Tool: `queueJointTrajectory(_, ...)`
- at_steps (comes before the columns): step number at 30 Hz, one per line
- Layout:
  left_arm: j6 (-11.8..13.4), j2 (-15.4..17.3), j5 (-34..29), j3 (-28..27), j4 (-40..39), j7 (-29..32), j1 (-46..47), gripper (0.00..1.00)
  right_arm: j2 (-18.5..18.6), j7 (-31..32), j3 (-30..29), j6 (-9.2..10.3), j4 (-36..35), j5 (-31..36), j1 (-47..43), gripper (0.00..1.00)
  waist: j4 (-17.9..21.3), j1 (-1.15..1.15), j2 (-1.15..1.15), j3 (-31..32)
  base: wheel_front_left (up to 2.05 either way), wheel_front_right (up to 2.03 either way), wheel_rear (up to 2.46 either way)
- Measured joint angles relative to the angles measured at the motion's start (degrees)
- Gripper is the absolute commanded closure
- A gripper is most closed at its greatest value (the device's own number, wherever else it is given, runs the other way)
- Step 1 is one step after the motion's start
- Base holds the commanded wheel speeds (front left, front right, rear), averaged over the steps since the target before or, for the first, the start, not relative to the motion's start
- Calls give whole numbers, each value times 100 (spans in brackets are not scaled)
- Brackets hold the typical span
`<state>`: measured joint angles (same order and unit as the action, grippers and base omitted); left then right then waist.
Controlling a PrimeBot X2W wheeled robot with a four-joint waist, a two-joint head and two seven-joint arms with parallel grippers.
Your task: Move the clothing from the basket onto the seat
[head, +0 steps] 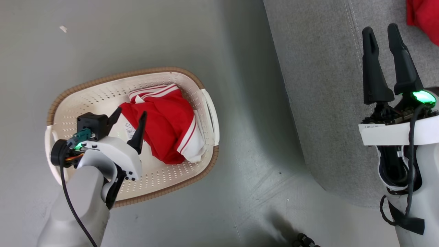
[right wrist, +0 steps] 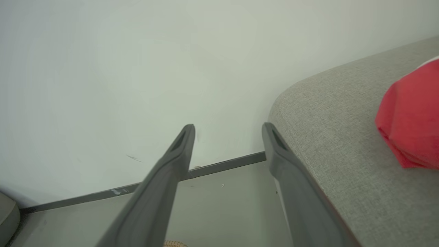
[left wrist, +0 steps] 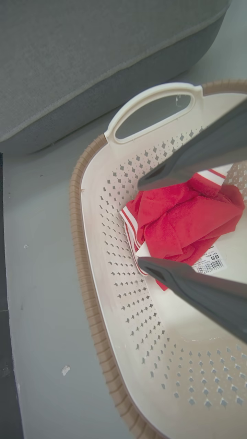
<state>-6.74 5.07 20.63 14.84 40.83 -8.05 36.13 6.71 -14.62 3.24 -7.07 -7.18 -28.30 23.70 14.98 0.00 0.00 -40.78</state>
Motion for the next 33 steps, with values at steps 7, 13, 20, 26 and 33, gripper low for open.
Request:
queueJointTrajectory(7,-1,108,-4,-24,359,93,262,0,-127,0,153,-1,-145,-65,339,0,187,0,0,-272,0,0,0)
queueJointTrajectory(13,-2,199,2,-66,650,207,392,0,-145,-1,233,0,-186,-65,508,0,326,0,0,-452,0,0,0)
queueJointTrajectory(20,-2,321,7,-152,945,341,712,0,-249,-1,297,-1,-201,-103,683,0,551,0,0,-728,0,0,0)
queueJointTrajectory(26,4,495,97,-304,1233,482,887,0,-324,-1,320,0,-283,-182,739,0,737,0,0,-912,0,0,0)
queueJointTrajectory(33,15,664,91,-308,1496,709,1127,0,-379,-1,325,-1,-371,-385,895,0,977,0,0,-1091,0,0,0)
